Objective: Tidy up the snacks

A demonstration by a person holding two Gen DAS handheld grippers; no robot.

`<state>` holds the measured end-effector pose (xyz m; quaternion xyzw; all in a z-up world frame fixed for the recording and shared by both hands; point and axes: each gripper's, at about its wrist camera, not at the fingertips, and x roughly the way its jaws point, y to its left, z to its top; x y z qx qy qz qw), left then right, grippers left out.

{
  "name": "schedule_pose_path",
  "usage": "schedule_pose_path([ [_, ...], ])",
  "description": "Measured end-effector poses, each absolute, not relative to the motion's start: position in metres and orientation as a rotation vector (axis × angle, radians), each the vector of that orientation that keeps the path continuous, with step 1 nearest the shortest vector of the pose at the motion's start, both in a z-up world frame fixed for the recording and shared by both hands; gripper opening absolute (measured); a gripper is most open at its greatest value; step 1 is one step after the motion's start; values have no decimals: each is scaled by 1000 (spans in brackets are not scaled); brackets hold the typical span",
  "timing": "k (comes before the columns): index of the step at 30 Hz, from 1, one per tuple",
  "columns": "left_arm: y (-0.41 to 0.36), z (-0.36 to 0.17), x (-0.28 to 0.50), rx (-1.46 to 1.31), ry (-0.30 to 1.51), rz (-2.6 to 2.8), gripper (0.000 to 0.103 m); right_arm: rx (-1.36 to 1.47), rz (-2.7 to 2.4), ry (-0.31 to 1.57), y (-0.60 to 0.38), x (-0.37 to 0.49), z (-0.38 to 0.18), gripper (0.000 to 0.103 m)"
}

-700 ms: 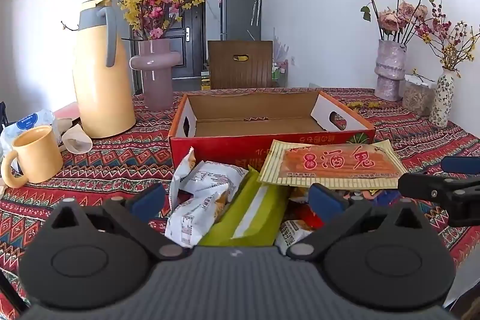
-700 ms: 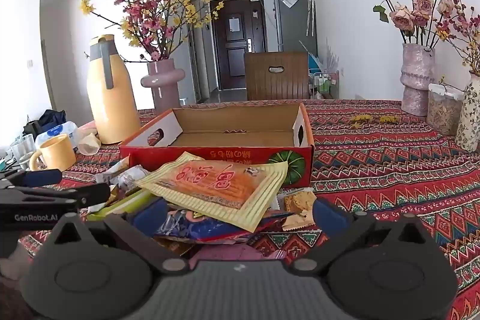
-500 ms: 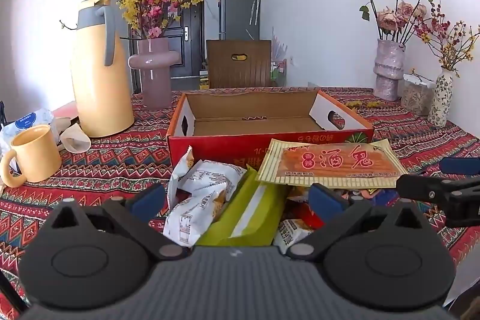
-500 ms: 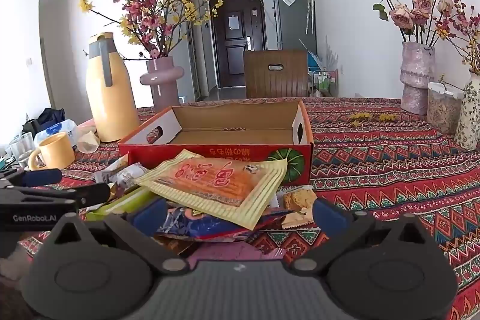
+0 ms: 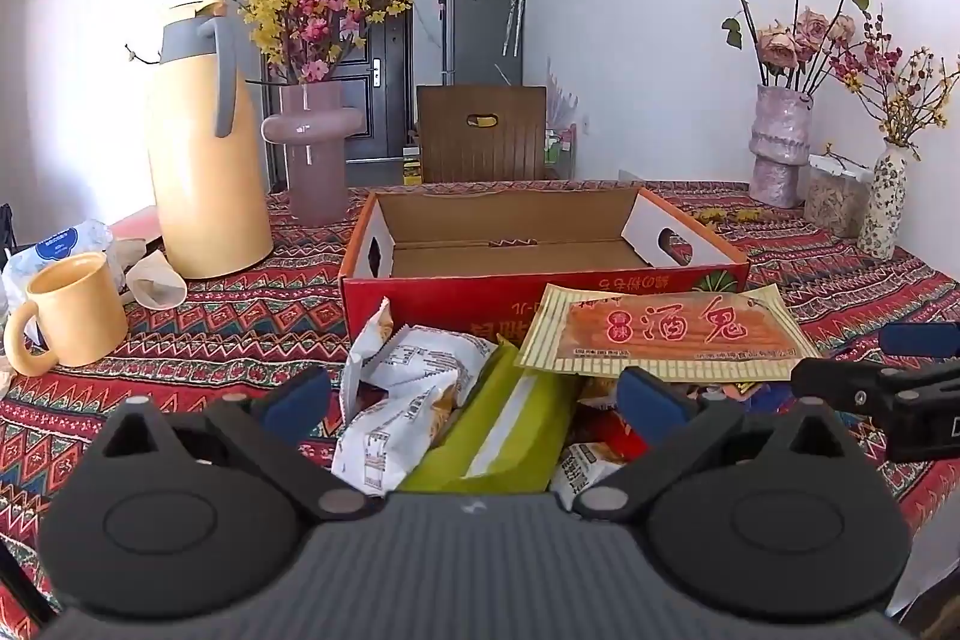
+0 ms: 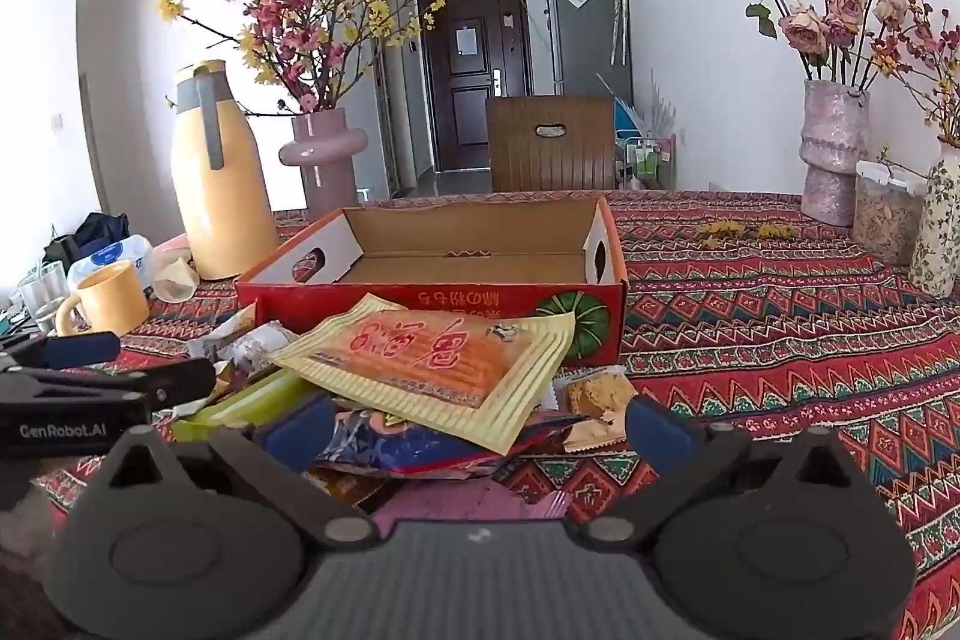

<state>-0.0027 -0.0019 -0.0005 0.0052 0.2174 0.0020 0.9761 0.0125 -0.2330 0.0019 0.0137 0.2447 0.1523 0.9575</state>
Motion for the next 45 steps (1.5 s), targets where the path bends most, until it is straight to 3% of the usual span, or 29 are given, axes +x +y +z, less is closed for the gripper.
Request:
schedule_pose_path([
  [45,2,1,-6,-7,427,5,103,24,309,504,-233,12,0,103],
])
